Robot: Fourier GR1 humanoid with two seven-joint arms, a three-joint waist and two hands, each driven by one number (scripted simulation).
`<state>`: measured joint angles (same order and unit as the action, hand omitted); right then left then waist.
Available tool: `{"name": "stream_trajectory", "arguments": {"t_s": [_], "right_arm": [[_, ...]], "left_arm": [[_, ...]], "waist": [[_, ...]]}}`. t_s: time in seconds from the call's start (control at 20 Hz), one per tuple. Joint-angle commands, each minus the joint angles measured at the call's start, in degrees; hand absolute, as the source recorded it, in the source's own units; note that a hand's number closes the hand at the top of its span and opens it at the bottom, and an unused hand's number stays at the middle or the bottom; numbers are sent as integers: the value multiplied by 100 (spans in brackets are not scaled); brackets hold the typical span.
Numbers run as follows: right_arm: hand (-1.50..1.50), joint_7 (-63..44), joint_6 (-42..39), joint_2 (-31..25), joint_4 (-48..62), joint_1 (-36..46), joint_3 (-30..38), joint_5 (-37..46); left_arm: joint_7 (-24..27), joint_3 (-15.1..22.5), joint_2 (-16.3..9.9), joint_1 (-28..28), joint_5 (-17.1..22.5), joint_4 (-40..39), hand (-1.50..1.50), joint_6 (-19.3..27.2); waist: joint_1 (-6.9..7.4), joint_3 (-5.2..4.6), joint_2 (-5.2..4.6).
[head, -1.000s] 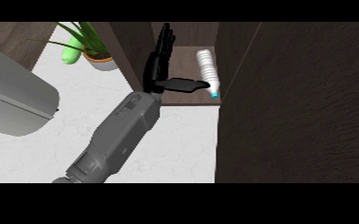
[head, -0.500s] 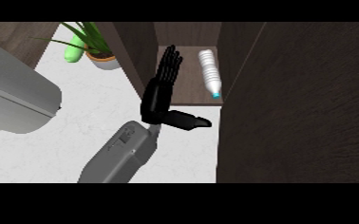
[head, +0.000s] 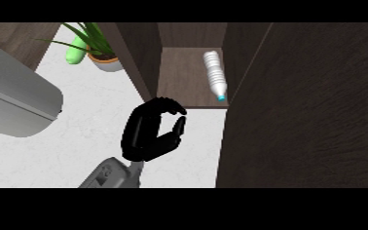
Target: Pick up the bottled water, place it into the cabinet and close the cabinet
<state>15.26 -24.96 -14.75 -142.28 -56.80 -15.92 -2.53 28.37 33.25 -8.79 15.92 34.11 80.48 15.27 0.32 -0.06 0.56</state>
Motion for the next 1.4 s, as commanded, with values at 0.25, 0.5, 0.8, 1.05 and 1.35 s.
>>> {"name": "stream_trajectory", "arguments": {"t_s": [0.25,0.5,0.8,1.05,1.35], "right_arm": [[150,-56,-553,-721,-876,109,-363,762],[150,-84,-626,-963,-1286,-166,-932,1055],[150,-459,-815,-1204,-1058,364,-1987,1369],[150,-962,-670,-1278,-1107,966,-2266,1482],[150,-1217,-350,-1075,-865,1114,-3003,1081]], "left_arm": [[-98,-371,-1042,-1258,203,1393,-150,-155],[135,-706,-1385,-1984,482,1924,-150,-390],[-50,-1093,-1786,-2597,1049,2527,-150,-700],[114,-1447,-2068,-2873,1255,2551,-150,-1093],[24,-1760,-2481,-3227,1529,2791,-150,-1460]], "waist": [[36,-3,6],[-34,-14,36],[137,-34,73],[285,-72,46],[360,-78,37]]}}
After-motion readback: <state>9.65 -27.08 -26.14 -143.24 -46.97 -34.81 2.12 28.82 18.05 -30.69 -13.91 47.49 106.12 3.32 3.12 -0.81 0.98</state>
